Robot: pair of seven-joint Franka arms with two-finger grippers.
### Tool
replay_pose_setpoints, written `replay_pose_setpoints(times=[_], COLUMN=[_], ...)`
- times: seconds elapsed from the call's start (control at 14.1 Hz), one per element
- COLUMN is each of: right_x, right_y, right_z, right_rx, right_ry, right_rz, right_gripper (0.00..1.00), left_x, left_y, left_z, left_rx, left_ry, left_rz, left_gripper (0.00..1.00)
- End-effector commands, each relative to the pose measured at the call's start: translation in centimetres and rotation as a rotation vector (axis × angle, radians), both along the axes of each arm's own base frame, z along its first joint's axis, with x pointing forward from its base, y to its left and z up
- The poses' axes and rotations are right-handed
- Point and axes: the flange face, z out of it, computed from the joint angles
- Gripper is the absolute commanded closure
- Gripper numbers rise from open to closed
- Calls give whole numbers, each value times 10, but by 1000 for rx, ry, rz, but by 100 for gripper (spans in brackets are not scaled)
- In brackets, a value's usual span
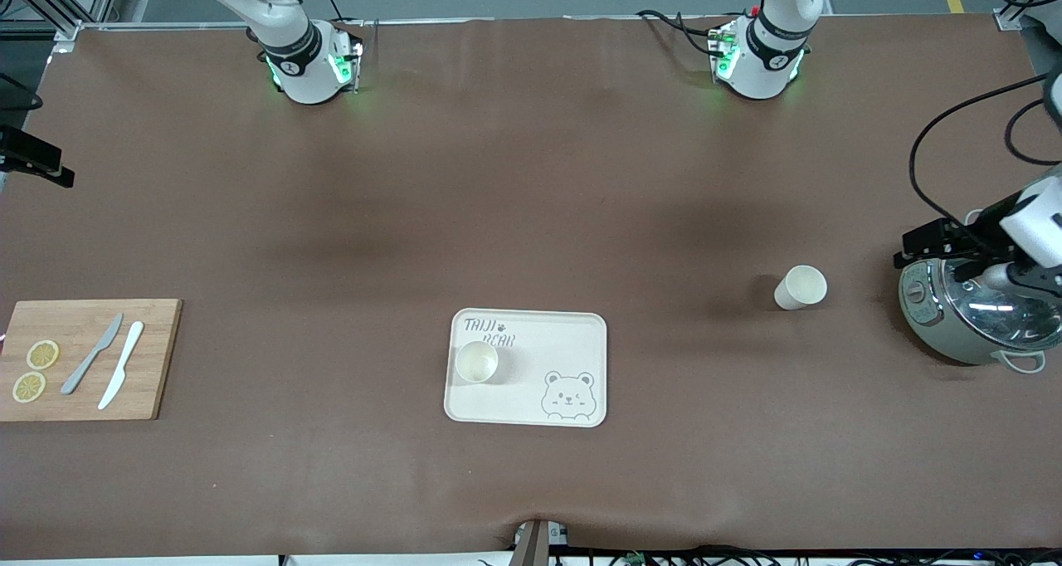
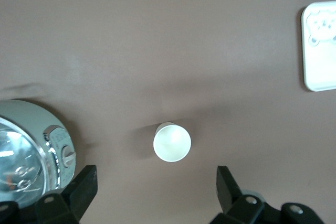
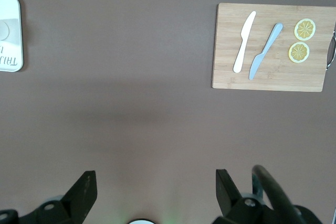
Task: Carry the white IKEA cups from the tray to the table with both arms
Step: 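Open the left gripper and raise it away from the cup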
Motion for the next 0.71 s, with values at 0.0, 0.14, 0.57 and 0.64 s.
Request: replay_pose_setpoints(times=[0.0,0.14,0.57,0.64], right_x=[-3,-3,2,3], right_y=[4,4,31,41], right_z=[4,5,15,17], right_rx=[-15,-20,-15,-6], right_ry=[-7,-9,-54,-59], right_rz=[-7,-8,-5,-51], right_gripper=[0,0,0,0], left_x=[6,7,0,-4], left_y=[-13,-29,-83,-89], left_z=[24,46,105,109], left_rx=[15,15,43,50], left_ry=[13,3,22,33], left_rz=[51,78,161,162], left_gripper=[0,0,0,0])
